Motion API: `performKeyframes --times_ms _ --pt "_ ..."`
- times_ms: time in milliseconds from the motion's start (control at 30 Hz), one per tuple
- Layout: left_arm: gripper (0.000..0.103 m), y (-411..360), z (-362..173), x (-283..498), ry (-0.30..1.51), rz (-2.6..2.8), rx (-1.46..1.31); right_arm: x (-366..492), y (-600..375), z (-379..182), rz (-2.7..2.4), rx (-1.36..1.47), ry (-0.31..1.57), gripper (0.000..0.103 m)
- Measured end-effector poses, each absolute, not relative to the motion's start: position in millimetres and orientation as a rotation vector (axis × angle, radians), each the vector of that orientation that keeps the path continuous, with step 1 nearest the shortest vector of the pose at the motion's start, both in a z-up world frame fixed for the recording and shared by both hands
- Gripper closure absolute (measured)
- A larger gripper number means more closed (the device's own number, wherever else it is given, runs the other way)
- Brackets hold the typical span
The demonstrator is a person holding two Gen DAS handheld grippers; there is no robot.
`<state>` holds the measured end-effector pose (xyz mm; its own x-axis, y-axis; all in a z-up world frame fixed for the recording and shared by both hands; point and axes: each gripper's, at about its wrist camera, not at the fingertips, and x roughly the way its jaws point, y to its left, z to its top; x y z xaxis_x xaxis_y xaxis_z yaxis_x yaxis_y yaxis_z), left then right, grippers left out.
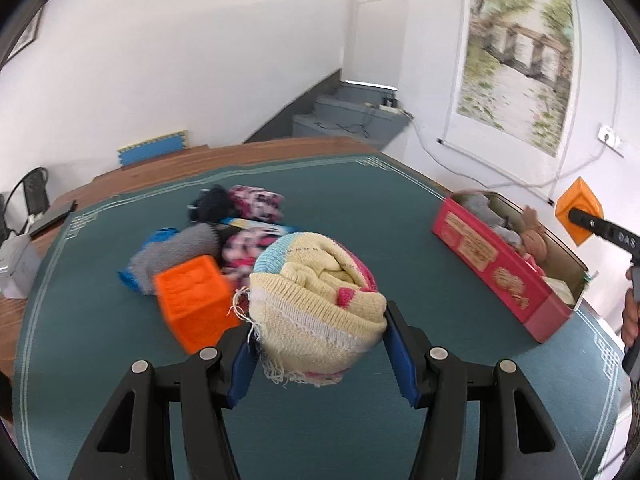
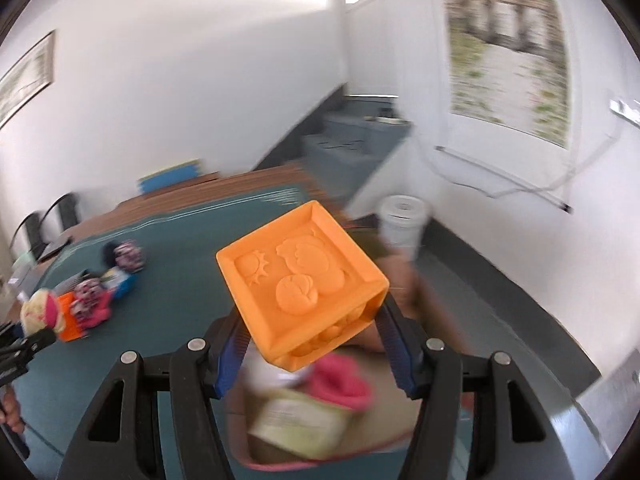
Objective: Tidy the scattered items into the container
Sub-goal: 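Carry the cube and hat into the tin and open both grippers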
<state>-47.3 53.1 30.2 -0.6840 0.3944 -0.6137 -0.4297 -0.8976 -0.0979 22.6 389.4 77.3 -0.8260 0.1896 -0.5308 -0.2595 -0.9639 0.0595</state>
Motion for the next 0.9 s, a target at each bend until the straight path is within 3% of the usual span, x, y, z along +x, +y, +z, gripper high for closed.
performKeyframes --times_ms 500,633,900 --pt "0.044 202.1 75.4 -36.5 0.17 2.3 -0.792 17.1 433.6 49.7 2.731 -0.875 0.191 0.033" --pt "0.044 237.6 83.7 -42.7 0.149 2.226 -0.784 34.2 436.5 57.7 2.745 -0.733 0.202 0.025" --pt "0.044 302.5 73.4 -60.5 0.165 2.114 -0.827 63.0 442.4 63.4 2.612 -0.411 0.218 0.025"
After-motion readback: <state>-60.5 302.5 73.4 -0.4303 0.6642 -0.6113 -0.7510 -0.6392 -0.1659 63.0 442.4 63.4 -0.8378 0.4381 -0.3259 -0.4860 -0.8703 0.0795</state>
